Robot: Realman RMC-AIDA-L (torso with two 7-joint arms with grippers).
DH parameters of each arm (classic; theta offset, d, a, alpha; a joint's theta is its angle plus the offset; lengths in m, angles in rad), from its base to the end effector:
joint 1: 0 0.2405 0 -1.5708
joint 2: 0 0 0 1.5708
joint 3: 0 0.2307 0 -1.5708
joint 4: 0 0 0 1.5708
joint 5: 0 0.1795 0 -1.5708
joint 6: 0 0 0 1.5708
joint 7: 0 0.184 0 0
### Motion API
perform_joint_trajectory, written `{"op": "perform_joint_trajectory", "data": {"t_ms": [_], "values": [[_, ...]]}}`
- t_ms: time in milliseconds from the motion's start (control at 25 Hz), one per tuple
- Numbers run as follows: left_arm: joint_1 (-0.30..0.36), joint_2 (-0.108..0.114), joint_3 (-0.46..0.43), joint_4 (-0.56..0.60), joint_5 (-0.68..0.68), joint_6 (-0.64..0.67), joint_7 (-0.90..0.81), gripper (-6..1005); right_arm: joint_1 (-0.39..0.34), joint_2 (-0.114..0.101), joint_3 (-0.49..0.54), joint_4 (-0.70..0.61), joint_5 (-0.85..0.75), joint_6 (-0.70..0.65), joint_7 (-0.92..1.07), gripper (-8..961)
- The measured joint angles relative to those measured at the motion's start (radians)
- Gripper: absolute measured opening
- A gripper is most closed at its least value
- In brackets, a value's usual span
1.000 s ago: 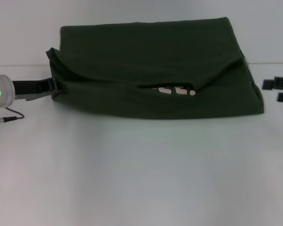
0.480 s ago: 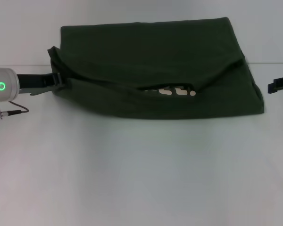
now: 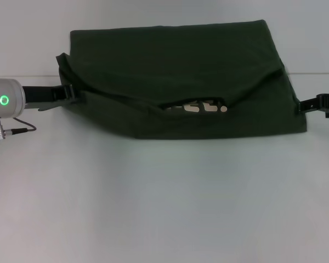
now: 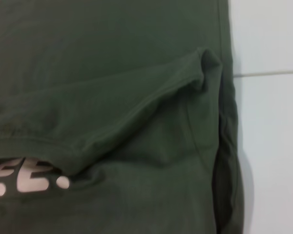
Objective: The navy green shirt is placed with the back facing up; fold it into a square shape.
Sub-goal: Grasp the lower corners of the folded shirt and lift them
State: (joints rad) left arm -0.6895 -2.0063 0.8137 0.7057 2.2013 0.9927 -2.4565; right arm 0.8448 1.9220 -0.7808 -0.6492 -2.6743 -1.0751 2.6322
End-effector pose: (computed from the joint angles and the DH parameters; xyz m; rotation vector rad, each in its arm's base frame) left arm -0.2410 0.4155 0.0164 -1.9773 -1.5520 -0.4850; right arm 0.2635 0.4240 0.0406 -1.9689 1.4866 -0.0082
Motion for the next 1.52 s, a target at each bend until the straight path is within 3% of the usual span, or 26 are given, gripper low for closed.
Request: {"op": "perform_joint_trajectory", "data": {"t_ms": [560, 1240, 1320, 1520], "values": [[-0.001, -0.002, 0.001, 0.000, -0.004, -0.007, 0.001, 5, 0.055, 0.044, -0.062, 0.151, -0.003, 0.208, -0.022, 861], [-0.007, -0.008, 0.001, 0.006, -0.008, -0.009, 0.004, 5, 0.059, 0.053, -0.097, 0.154, -0.005, 0.221, -0.002, 848], [-0.006, -0.009, 0.001, 0.009, -0.006, -0.009, 0.002, 5, 0.060, 0.053, -0.096, 0.152, -0.005, 0.221, -0.001, 624], [-0.005, -0.009, 0.001, 0.011, -0.003, -0.009, -0.001, 5, 0.057, 0.047, -0.090, 0.150, -0.004, 0.212, 0.001, 442]]}}
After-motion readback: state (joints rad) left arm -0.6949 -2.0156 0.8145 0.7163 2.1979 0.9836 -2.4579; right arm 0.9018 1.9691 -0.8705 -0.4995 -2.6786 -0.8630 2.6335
